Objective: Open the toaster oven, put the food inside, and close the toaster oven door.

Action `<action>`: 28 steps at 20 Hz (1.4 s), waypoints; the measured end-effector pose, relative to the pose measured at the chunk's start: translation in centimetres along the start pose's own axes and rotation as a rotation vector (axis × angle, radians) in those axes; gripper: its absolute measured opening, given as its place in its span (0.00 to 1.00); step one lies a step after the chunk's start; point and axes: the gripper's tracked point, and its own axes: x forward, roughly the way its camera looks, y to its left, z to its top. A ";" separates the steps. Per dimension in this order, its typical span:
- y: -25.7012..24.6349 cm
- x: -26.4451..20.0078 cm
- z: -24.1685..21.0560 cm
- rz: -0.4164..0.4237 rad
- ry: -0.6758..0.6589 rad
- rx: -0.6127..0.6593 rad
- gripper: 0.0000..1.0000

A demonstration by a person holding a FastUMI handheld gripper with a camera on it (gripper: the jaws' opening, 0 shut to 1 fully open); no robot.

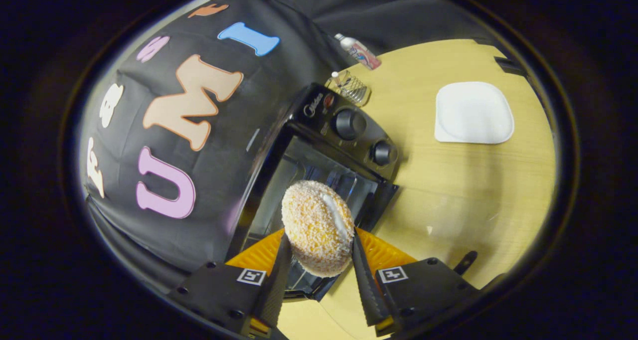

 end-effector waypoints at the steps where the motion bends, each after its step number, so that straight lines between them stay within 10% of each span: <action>1: 0.2 0.1 -0.1 0.004 0.001 -0.002 0.67; 14: 1.4 2.7 -1.3 0.092 0.003 -0.059 0.67; 28: 0.6 0.8 -0.5 0.095 -0.006 -0.109 0.99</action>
